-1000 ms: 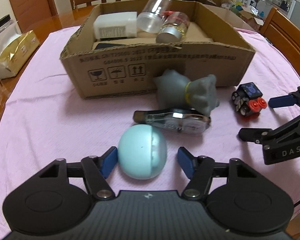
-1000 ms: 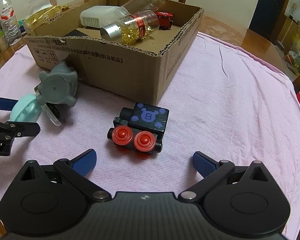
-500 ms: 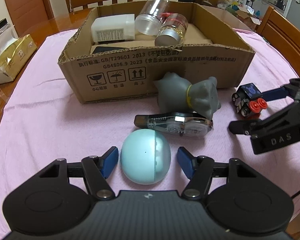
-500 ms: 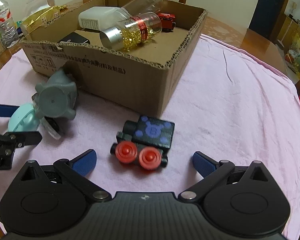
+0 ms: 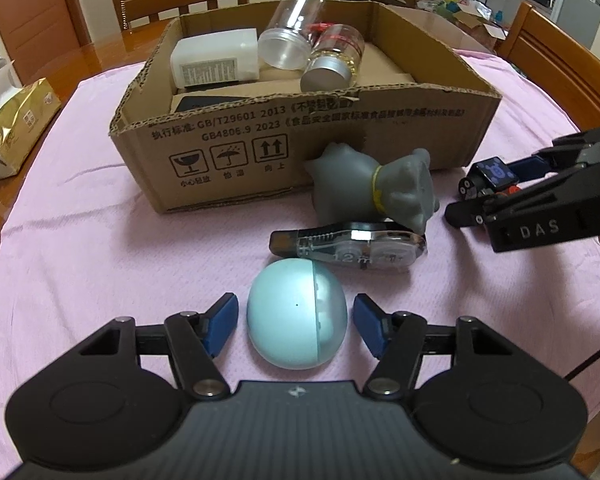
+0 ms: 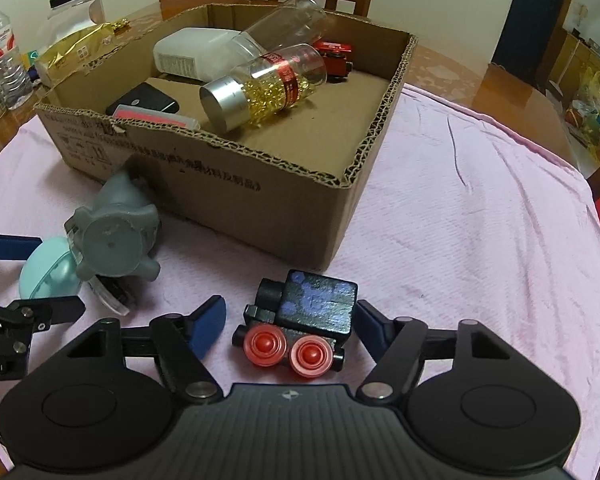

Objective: Organize rigid objects
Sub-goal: 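Close the right gripper on the black toy train while the left gripper closes on the blue ball, then carry the toy train into the box and release it while the left tool lifts the ball, then lower the light blue ball into the box and open the left gripper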

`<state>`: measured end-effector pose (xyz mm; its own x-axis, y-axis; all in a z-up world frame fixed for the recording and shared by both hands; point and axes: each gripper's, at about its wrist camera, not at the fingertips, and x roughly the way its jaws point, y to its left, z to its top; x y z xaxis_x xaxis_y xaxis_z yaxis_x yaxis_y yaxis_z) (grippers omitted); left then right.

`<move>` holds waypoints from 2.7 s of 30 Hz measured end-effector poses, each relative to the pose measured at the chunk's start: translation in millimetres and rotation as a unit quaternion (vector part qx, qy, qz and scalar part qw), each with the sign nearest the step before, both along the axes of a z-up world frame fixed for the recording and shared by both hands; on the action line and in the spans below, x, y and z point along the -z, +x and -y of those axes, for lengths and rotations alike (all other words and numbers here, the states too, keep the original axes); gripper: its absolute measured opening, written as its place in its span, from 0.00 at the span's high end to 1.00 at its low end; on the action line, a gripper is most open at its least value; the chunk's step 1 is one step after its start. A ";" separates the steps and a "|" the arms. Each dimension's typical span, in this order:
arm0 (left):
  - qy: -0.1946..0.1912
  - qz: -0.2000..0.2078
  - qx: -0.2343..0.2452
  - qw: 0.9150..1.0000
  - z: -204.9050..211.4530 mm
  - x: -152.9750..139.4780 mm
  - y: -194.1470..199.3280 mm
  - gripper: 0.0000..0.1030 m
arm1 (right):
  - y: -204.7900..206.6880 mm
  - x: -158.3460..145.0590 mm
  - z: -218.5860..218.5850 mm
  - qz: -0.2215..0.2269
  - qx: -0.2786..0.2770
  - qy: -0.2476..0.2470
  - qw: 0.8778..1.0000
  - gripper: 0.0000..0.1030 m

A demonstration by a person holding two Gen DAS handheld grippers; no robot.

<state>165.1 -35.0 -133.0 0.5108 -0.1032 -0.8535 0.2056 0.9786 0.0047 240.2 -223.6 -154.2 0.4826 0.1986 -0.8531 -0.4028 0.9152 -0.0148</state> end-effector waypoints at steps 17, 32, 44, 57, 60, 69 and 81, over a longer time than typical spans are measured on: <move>0.005 -0.018 0.009 1.000 1.8 -3.4 6.5 0.50 | 0.8 -2.7 -4.6 0.004 0.007 -0.017 1.000 0.43; 0.019 -0.040 0.059 0.997 -6.8 -11.0 2.1 0.50 | -3.1 -19.6 3.2 -0.002 -0.032 -0.030 0.999 0.46; 0.023 -0.040 0.107 0.993 -13.1 -48.2 -3.9 0.50 | -10.2 -64.3 12.5 -0.003 -0.071 -0.009 0.997 0.46; 0.024 0.015 0.132 0.991 -13.5 -105.5 16.6 0.50 | 29.5 -127.3 -4.8 0.064 -0.110 0.021 0.992 0.45; 0.027 0.028 0.132 0.990 -13.8 -113.6 26.0 0.50 | 44.5 -123.4 -9.7 0.064 -0.106 0.031 0.992 0.45; 0.035 0.047 0.128 0.990 -16.7 -121.6 55.5 0.50 | 50.9 -114.3 -9.3 0.060 -0.070 0.064 0.994 0.06; 0.038 0.055 0.115 0.991 -17.5 -113.6 109.8 0.50 | 25.5 -114.0 -7.5 0.057 -0.025 0.075 0.995 0.00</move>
<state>274.8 -17.5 -19.4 0.5712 -0.1649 -0.8041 0.4174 0.9018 0.1116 265.7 -216.1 -40.2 0.5613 0.3469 -0.7514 -0.4523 0.8889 0.0726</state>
